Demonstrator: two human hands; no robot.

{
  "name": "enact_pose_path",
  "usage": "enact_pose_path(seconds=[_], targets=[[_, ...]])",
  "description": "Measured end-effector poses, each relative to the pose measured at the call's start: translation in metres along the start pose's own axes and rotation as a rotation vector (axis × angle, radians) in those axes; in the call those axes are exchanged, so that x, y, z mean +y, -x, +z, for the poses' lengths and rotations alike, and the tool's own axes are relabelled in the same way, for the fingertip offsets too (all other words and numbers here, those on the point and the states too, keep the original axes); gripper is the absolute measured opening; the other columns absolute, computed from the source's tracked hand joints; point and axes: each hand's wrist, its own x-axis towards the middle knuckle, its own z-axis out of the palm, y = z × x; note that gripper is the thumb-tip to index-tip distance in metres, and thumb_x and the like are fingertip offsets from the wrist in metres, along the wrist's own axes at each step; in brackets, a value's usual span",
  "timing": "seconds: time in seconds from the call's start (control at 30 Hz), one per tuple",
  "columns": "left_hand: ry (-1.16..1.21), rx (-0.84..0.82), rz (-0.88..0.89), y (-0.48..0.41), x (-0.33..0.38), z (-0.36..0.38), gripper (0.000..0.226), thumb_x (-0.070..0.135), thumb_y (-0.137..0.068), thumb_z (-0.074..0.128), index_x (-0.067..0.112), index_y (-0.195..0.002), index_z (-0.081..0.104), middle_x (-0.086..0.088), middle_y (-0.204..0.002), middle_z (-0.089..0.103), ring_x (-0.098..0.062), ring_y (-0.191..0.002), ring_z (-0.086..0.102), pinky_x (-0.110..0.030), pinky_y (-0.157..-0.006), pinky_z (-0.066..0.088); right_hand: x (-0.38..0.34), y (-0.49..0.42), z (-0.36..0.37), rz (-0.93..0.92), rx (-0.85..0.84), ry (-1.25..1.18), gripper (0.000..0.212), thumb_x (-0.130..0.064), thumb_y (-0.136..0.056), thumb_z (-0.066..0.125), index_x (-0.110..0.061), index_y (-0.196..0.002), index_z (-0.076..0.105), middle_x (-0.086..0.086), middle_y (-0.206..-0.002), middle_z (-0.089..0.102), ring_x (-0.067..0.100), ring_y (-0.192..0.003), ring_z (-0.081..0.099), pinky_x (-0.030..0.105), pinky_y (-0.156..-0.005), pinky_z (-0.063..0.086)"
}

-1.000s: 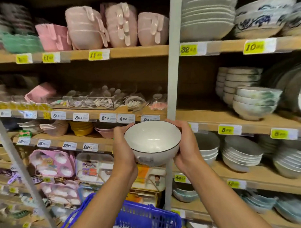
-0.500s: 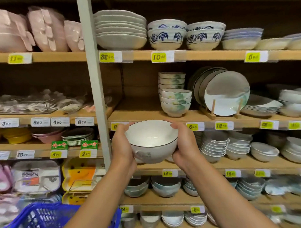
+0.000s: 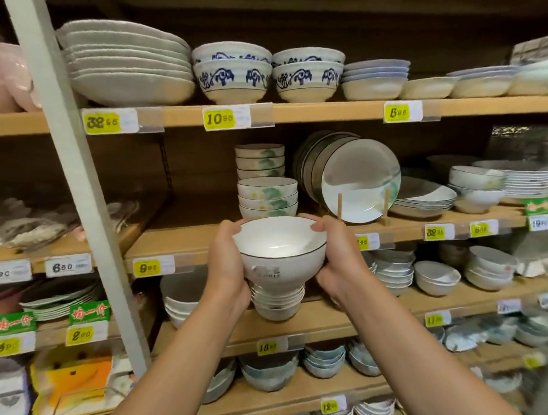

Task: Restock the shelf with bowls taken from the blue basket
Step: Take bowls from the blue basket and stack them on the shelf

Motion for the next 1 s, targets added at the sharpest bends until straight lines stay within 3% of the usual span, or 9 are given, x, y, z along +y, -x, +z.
enact_pose_path(seconds=[0.07,0.17,0.27,0.33,0.5,0.7,0.77,0.83,1.0], targets=[[-0.016,-0.01,-0.007,-0.015,0.005,0.006,0.03,0.027,-0.088,0.042,0.015,-0.093,0.069,-0.006,-0.087,0.077,-0.024,-0.081,0.069,-0.039,-0.076,0.052,-0.008,-0.013,0.005,-0.017,0.016,0.001,0.038,-0.01,-0.086,0.04,-0.011,-0.115,0.065,0.013,-0.107,0.069,0.032,-0.096,0.063,0.036,-0.07,0.055],[-0.033,-0.027,-0.009,-0.036,0.012,0.014,0.038,0.027,-0.087,0.042,0.012,-0.109,0.069,-0.011,-0.103,0.075,-0.03,-0.094,0.069,-0.039,-0.078,0.05,-0.018,-0.032,0.012,-0.051,0.028,0.007,0.035,-0.009,-0.085,0.04,-0.011,-0.108,0.068,0.012,-0.1,0.07,0.031,-0.089,0.064,0.032,-0.063,0.055],[-0.039,-0.076,0.043,-0.051,0.014,0.017,0.038,0.029,-0.089,0.042,0.011,-0.111,0.067,-0.009,-0.105,0.074,-0.022,-0.09,0.069,-0.032,-0.069,0.051,-0.026,-0.045,0.015,-0.078,0.033,-0.01,0.031,-0.01,-0.086,0.041,-0.011,-0.102,0.068,0.012,-0.101,0.069,0.03,-0.087,0.063,0.031,-0.058,0.055],[-0.038,-0.074,0.105,-0.056,0.009,0.017,0.039,0.033,-0.09,0.044,0.013,-0.118,0.061,-0.008,-0.115,0.069,-0.02,-0.1,0.065,-0.033,-0.073,0.049,-0.029,-0.051,0.018,-0.076,0.038,-0.043,0.03,-0.01,-0.086,0.041,-0.011,-0.101,0.067,0.012,-0.102,0.068,0.031,-0.086,0.063,0.032,-0.056,0.056],[0.003,-0.082,0.18,-0.042,-0.016,0.026,0.084,0.052,-0.062,0.064,0.036,-0.139,0.037,0.004,-0.125,0.056,-0.017,-0.113,0.056,-0.04,-0.095,0.052,-0.021,-0.059,0.032,-0.194,0.147,-0.068,0.031,-0.015,-0.088,0.045,-0.023,-0.108,0.067,0.004,-0.097,0.065,0.024,-0.084,0.063,0.028,-0.055,0.052],[0.041,0.076,0.183,-0.062,-0.006,0.027,0.049,0.024,-0.077,0.047,0.031,-0.126,0.053,-0.003,-0.118,0.06,-0.026,-0.109,0.058,-0.044,-0.084,0.054,-0.012,-0.069,0.026,-0.285,0.012,0.085,0.032,-0.016,-0.083,0.049,-0.032,-0.107,0.064,-0.012,-0.101,0.06,0.014,-0.097,0.057,0.036,-0.074,0.055],[0.052,0.099,0.161,-0.065,-0.004,0.024,0.043,0.022,-0.08,0.044,0.028,-0.121,0.058,-0.005,-0.117,0.063,-0.028,-0.11,0.059,-0.042,-0.08,0.054,-0.026,-0.077,0.021,-0.146,-0.124,0.091,0.033,-0.013,-0.082,0.049,-0.024,-0.104,0.071,-0.004,-0.101,0.068,0.019,-0.094,0.062,0.032,-0.067,0.055],[0.039,0.118,0.158,-0.065,-0.003,0.025,0.048,0.026,-0.075,0.045,0.026,-0.121,0.059,-0.004,-0.117,0.063,-0.027,-0.11,0.059,-0.035,-0.073,0.052,-0.038,-0.086,0.017,-0.005,-0.268,0.072,0.039,-0.01,-0.079,0.047,-0.016,-0.108,0.072,0.008,-0.11,0.07,0.028,-0.098,0.063,0.036,-0.073,0.057],[0.033,0.149,0.188,-0.063,-0.002,0.034,0.042,0.022,-0.081,0.044,0.025,-0.12,0.059,-0.004,-0.116,0.064,-0.027,-0.109,0.059,-0.036,-0.075,0.05,-0.041,-0.106,0.01,-0.001,-0.353,0.083,0.043,-0.005,-0.072,0.045,-0.014,-0.102,0.076,0.011,-0.104,0.073,0.032,-0.101,0.064,0.035,-0.068,0.059]])
